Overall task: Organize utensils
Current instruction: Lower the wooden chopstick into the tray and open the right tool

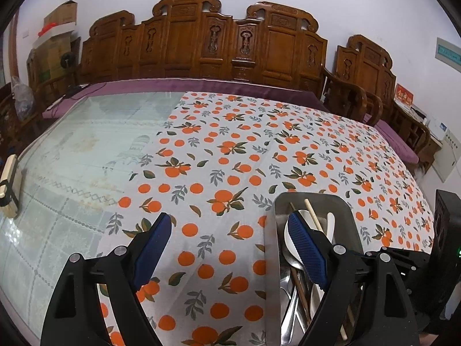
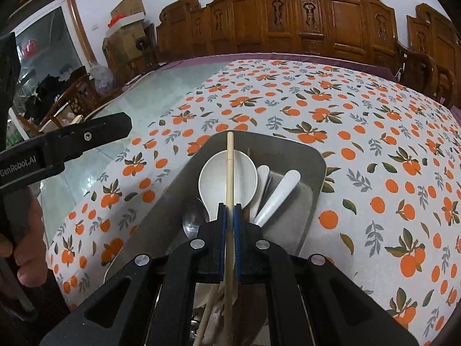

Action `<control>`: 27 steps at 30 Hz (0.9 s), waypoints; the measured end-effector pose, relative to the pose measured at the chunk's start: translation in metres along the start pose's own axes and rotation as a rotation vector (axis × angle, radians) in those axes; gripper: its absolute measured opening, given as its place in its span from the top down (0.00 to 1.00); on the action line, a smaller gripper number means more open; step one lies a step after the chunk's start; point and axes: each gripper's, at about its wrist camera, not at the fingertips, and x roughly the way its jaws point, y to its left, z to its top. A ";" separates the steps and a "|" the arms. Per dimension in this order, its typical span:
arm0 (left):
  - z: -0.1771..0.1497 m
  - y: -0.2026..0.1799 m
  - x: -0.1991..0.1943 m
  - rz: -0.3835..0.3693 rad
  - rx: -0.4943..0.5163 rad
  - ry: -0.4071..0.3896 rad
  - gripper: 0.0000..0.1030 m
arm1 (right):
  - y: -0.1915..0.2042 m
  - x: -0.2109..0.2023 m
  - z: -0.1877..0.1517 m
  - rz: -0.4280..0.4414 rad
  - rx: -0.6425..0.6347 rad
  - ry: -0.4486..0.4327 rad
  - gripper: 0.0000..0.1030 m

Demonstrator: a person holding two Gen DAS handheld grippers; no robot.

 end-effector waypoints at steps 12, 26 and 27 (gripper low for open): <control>-0.001 -0.006 0.002 0.005 0.009 0.006 0.23 | -0.003 -0.008 0.000 0.024 0.003 -0.017 0.93; -0.019 -0.015 -0.026 0.019 0.009 0.013 0.17 | -0.016 -0.069 -0.004 -0.057 0.036 -0.115 0.65; -0.022 -0.017 -0.029 0.022 0.014 0.014 0.15 | -0.017 -0.075 -0.006 -0.067 0.040 -0.120 0.63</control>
